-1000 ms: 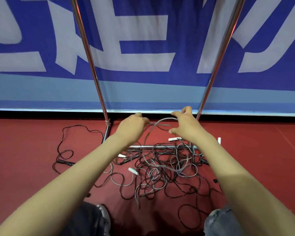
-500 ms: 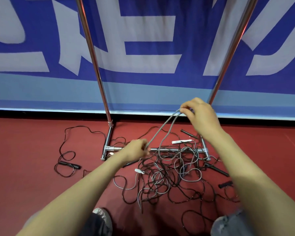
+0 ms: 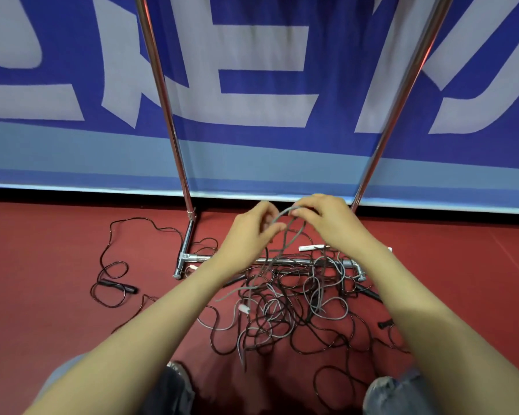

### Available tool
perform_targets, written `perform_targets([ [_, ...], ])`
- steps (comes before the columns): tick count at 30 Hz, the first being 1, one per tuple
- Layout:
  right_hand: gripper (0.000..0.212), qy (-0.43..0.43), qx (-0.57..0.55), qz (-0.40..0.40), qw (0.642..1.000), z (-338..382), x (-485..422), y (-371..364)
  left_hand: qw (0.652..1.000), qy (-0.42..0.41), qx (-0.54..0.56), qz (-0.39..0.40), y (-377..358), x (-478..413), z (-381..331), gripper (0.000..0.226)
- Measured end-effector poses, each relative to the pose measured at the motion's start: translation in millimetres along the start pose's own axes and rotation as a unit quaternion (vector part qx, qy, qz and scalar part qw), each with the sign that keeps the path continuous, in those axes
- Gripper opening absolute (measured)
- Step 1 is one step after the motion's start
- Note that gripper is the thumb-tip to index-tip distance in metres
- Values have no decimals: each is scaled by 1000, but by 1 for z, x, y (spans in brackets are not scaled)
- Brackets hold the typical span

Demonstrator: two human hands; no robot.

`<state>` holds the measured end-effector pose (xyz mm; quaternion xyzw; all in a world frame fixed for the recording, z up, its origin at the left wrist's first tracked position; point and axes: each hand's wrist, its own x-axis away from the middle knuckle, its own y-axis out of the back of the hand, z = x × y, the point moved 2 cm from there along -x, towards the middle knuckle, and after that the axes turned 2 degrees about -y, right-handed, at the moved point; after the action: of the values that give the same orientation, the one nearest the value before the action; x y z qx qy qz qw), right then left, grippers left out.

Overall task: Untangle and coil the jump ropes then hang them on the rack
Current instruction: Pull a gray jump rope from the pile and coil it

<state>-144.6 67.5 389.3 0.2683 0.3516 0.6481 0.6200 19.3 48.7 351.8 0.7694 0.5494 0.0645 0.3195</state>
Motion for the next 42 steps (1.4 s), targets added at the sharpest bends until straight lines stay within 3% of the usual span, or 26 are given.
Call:
perform_targets([
  [4, 20, -18, -31, -66, 997, 1, 4, 11, 972, 97, -18, 215, -10, 11, 30, 19],
  [6, 20, -35, -33, -92, 995, -3, 4, 15, 962, 129, -41, 238, -12, 17, 46, 21],
  [8, 25, -50, 24, -78, 995, -13, 2, 19, 972, 170, -12, 161, -9, 17, 55, 19],
  [12, 90, -101, 134, 90, 982, -27, 10, 7, 987, 155, 35, -24, 1, 7, 40, 9],
  [16, 103, -79, 121, 194, 970, -20, 13, -9, 996, 47, -63, -49, 3, 3, 14, 8],
  [18, 109, -103, 170, 279, 939, -20, 16, -13, 990, 6, -127, -59, 1, 3, 10, 11],
  [20, 111, -122, 210, 312, 919, -22, 18, -13, 989, -6, -128, -70, -1, 3, 9, 10],
  [22, 98, -116, 168, 256, 945, -20, 15, -9, 994, -26, -94, -57, -4, 3, 10, 7],
  [24, 69, -87, 77, 169, 979, -14, 9, -8, 996, -57, -69, -28, -7, 3, 8, 7],
  [26, 40, -73, 7, 132, 988, -10, 5, -11, 995, -78, -56, -32, -8, 4, 6, 7],
  [29, 10, -55, 18, 107, 993, -10, 2, -16, 995, -78, -34, -59, -5, 3, 5, 8],
  [31, 13, -46, 17, 54, 997, -8, 0, -13, 999, -31, -9, -30, -4, 1, 12, 13],
  [34, 18, -23, -22, -17, 999, -1, -2, -4, 996, 53, 5, 73, -10, 3, 28, 7],
  [38, 17, -17, -78, -108, 991, 2, 3, 11, 967, 102, -71, 223, -23, 14, 58, 8],
  [42, 17, -38, -89, -116, 988, -2, 4, 13, 976, 163, 6, 142, -17, 15, 72, 16],
])
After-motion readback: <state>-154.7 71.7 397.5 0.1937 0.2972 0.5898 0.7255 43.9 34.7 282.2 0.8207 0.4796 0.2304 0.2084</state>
